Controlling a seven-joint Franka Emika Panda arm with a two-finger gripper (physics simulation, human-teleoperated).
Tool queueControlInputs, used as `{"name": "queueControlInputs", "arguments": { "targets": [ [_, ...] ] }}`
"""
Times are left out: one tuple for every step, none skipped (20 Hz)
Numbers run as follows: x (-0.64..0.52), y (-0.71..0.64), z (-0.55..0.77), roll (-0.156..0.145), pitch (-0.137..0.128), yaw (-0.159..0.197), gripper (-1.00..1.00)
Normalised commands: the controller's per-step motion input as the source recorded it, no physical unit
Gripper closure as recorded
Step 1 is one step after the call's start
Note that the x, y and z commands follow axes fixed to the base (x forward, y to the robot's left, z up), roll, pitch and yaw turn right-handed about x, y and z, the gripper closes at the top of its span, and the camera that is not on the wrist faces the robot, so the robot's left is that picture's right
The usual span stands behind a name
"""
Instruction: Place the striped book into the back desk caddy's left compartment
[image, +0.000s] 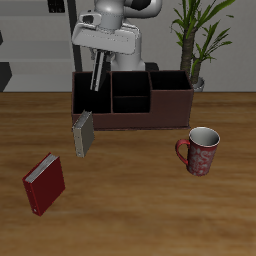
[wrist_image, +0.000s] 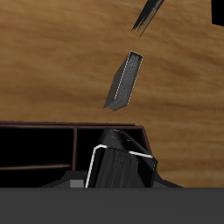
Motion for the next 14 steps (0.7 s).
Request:
{"name": "queueControlInputs", "arguments": {
  "targets": [
    [0.08, 0.03, -0.3, 0.0, 0.055, -0.024, 1.0],
    [0.0, 0.01, -0.11, 0.002, 0.023, 0.002, 1.0],
    [-0.05, 0.0, -0.08, 0.009, 0.015, 0.012, 1.0],
    [0.0, 0.01, -0.08, 0.006, -0.001, 0.016, 1.0],
    [0.0, -0.03, -0.08, -0.023, 0.004, -0.005, 1.0],
    [0.01, -0.08, -0.18, -0.009, 0.07, -0.062, 1.0],
    [0.01, 0.04, -0.14, 0.014, 0.042, -0.011, 1.0],
    [0.02, 0.02, -0.03, -0.001, -0.02, 0.033, 1.0],
    [-0.05, -0.02, -0.07, -0.013, 0.009, -0.035, 1.0],
    [-0.06, 0.0, -0.08, 0.005, 0.032, -0.051, 1.0],
    [-0.12, -0.03, -0.06, 0.001, 0.027, -0.058, 1.0],
    [0.05, 0.06, 0.01, -0.013, -0.015, 0.021, 1.0],
    [-0.09, -0.03, -0.1, 0.027, 0.053, -0.033, 1.0],
    [-0.01, -0.02, -0.02, -0.022, -0.01, -0.001, 1.0]
  ]
}}
